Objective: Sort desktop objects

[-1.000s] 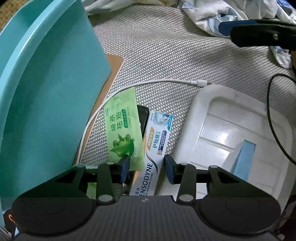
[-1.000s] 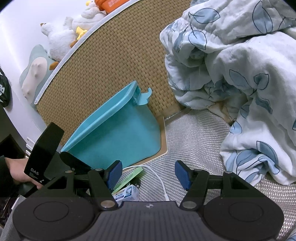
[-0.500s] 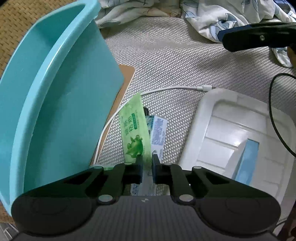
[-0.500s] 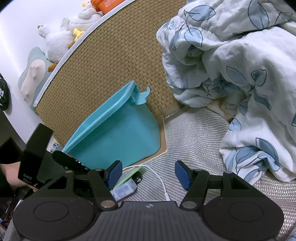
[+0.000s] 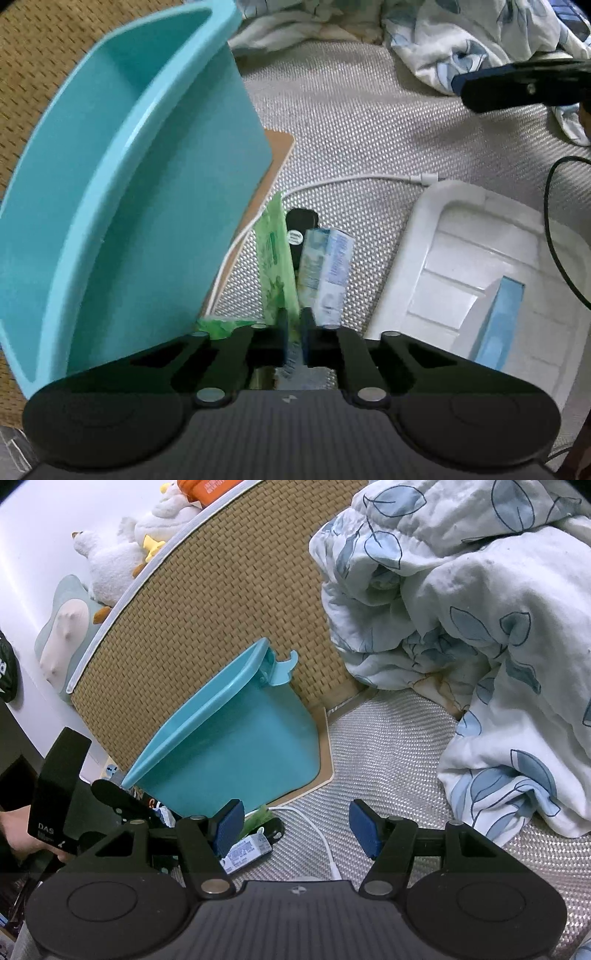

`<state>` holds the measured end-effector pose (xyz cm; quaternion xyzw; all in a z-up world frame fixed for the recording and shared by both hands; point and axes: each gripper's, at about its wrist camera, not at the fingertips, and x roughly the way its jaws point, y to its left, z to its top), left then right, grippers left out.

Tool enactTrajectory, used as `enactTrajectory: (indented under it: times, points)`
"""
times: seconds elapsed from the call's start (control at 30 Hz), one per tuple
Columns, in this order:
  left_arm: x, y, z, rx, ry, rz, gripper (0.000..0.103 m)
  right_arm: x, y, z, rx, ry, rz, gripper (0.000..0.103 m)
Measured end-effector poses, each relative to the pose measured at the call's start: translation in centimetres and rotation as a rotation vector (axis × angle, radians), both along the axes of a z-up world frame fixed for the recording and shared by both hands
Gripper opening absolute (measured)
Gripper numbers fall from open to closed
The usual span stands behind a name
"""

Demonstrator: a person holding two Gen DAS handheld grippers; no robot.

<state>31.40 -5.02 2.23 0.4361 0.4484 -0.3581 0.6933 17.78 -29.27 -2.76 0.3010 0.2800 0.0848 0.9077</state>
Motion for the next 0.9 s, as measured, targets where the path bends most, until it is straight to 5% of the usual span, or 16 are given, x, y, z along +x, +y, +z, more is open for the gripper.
enactTrajectory:
  times: [0.53, 0.67, 0.9]
  points:
    - [-2.8, 0.5, 2.4, -0.14, -0.154, 0.029, 0.001, -0.1, 0.2, 0.1, -0.014, -0.005, 0.004, 0.067]
    - [-2.8, 1.3, 2.7, -0.105, -0.168, 0.053, 0.003, -0.1, 0.3, 0.1, -0.02, -0.005, 0.008, 0.067]
    - [-2.1, 1.8, 0.5, -0.063, -0.074, 0.076, 0.006, 0.0, 0.5, -0.1, -0.025, 0.005, 0.012, 0.067]
